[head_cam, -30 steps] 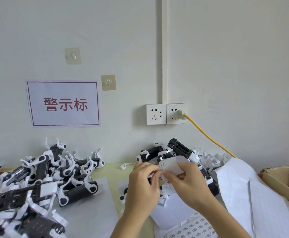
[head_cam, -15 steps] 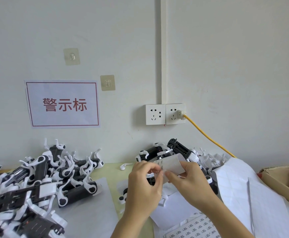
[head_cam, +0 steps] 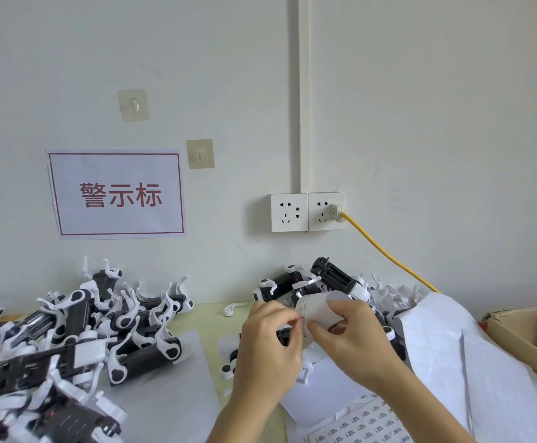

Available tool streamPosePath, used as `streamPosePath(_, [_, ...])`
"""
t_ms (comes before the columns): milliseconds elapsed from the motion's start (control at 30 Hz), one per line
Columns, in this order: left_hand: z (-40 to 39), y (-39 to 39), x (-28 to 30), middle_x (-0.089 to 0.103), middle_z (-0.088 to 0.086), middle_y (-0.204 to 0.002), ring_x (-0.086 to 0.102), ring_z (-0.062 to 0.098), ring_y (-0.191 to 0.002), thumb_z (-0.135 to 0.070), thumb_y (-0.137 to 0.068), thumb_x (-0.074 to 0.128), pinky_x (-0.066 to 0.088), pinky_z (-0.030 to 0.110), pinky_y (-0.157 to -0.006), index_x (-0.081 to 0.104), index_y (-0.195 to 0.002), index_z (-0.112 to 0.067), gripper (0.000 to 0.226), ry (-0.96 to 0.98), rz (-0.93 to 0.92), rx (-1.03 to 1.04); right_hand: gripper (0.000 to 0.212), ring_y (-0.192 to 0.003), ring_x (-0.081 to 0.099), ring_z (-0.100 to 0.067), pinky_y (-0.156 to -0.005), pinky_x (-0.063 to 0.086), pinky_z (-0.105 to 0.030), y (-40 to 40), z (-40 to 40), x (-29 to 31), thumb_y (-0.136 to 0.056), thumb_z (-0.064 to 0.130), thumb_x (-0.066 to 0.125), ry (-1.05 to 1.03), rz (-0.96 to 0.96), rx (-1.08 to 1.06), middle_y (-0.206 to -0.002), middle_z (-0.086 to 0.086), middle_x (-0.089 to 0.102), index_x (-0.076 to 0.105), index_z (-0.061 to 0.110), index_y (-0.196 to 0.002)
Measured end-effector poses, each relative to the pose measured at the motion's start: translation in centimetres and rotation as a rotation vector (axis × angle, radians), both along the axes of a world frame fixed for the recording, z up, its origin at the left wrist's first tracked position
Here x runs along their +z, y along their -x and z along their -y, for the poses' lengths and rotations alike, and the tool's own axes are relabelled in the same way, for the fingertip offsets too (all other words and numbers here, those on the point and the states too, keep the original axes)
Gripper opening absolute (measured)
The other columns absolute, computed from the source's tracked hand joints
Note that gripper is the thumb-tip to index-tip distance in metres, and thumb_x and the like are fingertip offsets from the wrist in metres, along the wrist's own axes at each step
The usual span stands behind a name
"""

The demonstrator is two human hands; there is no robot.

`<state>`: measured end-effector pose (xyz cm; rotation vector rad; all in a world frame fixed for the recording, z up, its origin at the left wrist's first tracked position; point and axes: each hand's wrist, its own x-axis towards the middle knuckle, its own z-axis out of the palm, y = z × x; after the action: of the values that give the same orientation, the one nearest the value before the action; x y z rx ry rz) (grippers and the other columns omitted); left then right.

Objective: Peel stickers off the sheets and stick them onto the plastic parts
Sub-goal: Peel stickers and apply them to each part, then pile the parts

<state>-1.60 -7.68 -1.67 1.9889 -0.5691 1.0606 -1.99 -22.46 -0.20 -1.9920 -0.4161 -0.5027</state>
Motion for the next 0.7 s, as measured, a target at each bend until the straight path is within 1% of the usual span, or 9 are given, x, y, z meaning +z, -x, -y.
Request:
streamPosePath(133, [0.1,0.1,-0.1,0.064,-0.013,-0.074,0.058,0.007,-0.081,0.003,-0.083,0.07,0.041,0.012,-0.07,0.069,-0.073,-0.015,0.021,0.076,-0.066,-0.029,0.036,-0.044,0.028,-0.009,-0.045,0.024,-0.017,0.1,0.4,0.2,-0.088,0.01,0.066,-0.015,-0.017,0.037,-0.048,0.006,0.032,0.047,0.01,-0.056])
streamPosePath(200, [0.3,0.2,-0.2,0.064,-0.013,-0.074,0.06,0.009,-0.08,0.001,-0.085,0.068,0.041,0.013,-0.066,0.068,-0.073,-0.017,0.022,0.138,-0.123,-0.046,0.023,-0.046,0.032,-0.012,-0.047,0.028,-0.023,0.4,0.5,0.4,-0.088,0.01,0.064,-0.025,-0.049,0.065,-0.05,-0.009,0.047,0.059,-0.001,-0.068])
streamPosePath(233, [0.3,0.2,-0.2,0.065,-0.012,-0.074,0.06,0.01,-0.078,0.0,-0.085,0.068,0.041,0.015,-0.065,0.068,-0.073,-0.018,0.021,0.174,-0.152,-0.051,0.018,-0.047,0.036,-0.013,-0.049,0.03,-0.024,0.6,0.4,0.6,-0.087,0.009,0.063,-0.033,-0.065,0.077,-0.056,-0.016,0.056,0.064,0.0,-0.072])
streamPosePath(300, [0.5,0.2,-0.2,0.066,-0.009,-0.074,0.062,0.01,-0.074,-0.002,-0.086,0.068,0.042,0.016,-0.063,0.069,-0.074,-0.018,0.021,0.255,-0.202,-0.046,0.021,-0.047,0.049,-0.008,-0.049,0.038,-0.019,0.9,0.5,0.9,-0.087,0.002,0.062,-0.059,-0.075,0.084,-0.061,-0.005,0.068,0.072,0.011,-0.07])
streamPosePath(400, [0.4,0.2,0.1,0.068,-0.01,-0.071,0.063,0.007,-0.074,-0.001,-0.086,0.068,0.043,0.013,-0.063,0.07,-0.074,-0.017,0.021,0.397,-0.251,-0.018,0.023,-0.067,0.069,-0.004,-0.059,0.049,-0.013,0.9,1.1,1.1,-0.087,0.001,0.064,-0.062,-0.108,0.013,-0.076,0.01,0.076,0.074,0.019,-0.076])
streamPosePath(500, [0.1,0.1,0.3,0.069,-0.008,-0.07,0.062,0.005,-0.072,-0.001,-0.087,0.067,0.044,0.012,-0.064,0.07,-0.074,-0.017,0.021,0.549,-0.3,0.004,0.013,-0.071,0.069,-0.002,-0.06,0.049,-0.017,0.5,2.4,1.1,-0.088,0.008,0.068,-0.064,-0.113,-0.086,-0.077,0.016,0.076,0.074,0.018,-0.083])
streamPosePath(567, [-0.1,-0.1,0.3,0.069,-0.005,-0.07,0.061,0.003,-0.071,-0.003,-0.088,0.067,0.044,0.011,-0.065,0.07,-0.074,-0.016,0.02,0.618,-0.317,0.028,0.01,-0.069,0.07,-0.005,-0.059,0.049,-0.015,0.4,3.5,1.4,-0.088,0.008,0.069,-0.113,-0.126,-0.117,-0.075,0.011,0.076,0.074,0.015,-0.084])
streamPosePath(633, [-0.2,-0.2,0.3,0.069,-0.004,-0.07,0.06,0.001,-0.069,-0.004,-0.088,0.067,0.043,0.01,-0.064,0.07,-0.073,-0.016,0.02,0.664,-0.329,0.039,0.008,-0.076,0.072,-0.019,-0.066,0.057,-0.026,0.5,4.6,1.6,-0.088,0.007,0.069,-0.151,-0.165,-0.136,-0.077,0.002,0.077,0.074,0.013,-0.087])
streamPosePath(700, [-0.3,-0.2,0.3,0.069,-0.004,-0.068,0.059,0.001,-0.068,-0.005,-0.089,0.067,0.043,0.008,-0.063,0.07,-0.072,-0.017,0.021,0.697,-0.343,0.041,0.012,-0.081,0.072,-0.031,-0.079,0.057,-0.046,0.6,5.3,1.6,-0.089,0.003,0.067,-0.14,-0.223,-0.131,-0.079,-0.005,0.077,0.07,0.013,-0.096])
